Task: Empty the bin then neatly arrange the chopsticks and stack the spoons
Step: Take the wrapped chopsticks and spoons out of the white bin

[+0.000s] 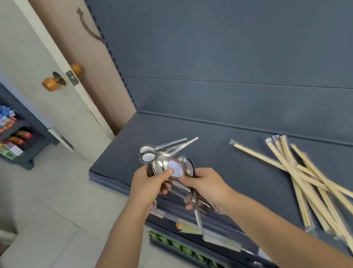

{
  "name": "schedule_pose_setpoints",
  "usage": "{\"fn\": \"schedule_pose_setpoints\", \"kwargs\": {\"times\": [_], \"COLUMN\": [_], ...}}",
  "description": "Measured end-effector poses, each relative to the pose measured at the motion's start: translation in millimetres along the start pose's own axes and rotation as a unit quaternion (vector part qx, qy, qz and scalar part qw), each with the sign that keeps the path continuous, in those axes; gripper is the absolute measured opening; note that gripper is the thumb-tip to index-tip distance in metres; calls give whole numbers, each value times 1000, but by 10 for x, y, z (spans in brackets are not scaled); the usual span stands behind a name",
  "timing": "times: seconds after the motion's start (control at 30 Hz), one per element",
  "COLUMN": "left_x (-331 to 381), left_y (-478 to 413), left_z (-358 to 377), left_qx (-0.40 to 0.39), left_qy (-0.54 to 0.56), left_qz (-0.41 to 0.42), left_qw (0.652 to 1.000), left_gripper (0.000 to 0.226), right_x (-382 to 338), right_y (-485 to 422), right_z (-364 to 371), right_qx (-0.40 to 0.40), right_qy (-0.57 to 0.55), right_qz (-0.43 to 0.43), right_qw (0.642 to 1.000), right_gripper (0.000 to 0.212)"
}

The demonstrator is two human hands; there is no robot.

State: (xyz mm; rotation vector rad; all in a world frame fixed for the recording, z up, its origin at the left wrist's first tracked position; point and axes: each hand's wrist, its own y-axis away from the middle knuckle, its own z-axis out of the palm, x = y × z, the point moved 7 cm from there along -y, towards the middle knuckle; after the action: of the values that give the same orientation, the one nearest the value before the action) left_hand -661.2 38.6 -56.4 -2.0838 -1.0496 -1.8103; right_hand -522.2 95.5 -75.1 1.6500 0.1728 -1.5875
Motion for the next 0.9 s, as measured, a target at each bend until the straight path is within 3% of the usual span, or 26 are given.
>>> {"fn": "schedule_pose_setpoints", "kwargs": {"times": [0.13, 0.27, 0.43, 0.5, 0.63, 0.73, 0.8, 0.9], "left_x": [252, 396, 457, 458, 424, 377, 332, 306], "left_y": [-700, -1278, -1847, -2032, -2263, -2379, -2431, -2426], "left_z": [17, 47, 225, 307, 421, 432, 425, 431], "left_qx": [-61, -77, -158, -214, -322, -370, -395, -454], "left_qy": [-49, -126, -185, -210, -262, -278, -287, -259], "left_qz": [-8, 19, 43, 60, 76, 96, 115, 128], "left_qw": [997, 989, 969, 952, 907, 881, 865, 843], "left_gripper": [6, 8, 12, 13, 15, 16, 31, 48], "right_x": [-156, -284, -364, -383, -308, -347, -384, -367], "right_y": [-619, -1047, -1386, -1435, -1458, -1434, -1394, -1356], "right_z": [-83, -191, -368, -359, -208, -150, -113, -21], "right_qx": [57, 119, 239, 268, 299, 344, 375, 382], "right_qy": [-23, -19, 126, 206, 226, 279, 272, 192], "right_qz": [23, 34, 44, 57, 95, 108, 101, 86], "right_qw": [998, 992, 962, 939, 922, 890, 881, 900], "right_gripper": [21, 9, 28, 41, 29, 46, 52, 37]}}
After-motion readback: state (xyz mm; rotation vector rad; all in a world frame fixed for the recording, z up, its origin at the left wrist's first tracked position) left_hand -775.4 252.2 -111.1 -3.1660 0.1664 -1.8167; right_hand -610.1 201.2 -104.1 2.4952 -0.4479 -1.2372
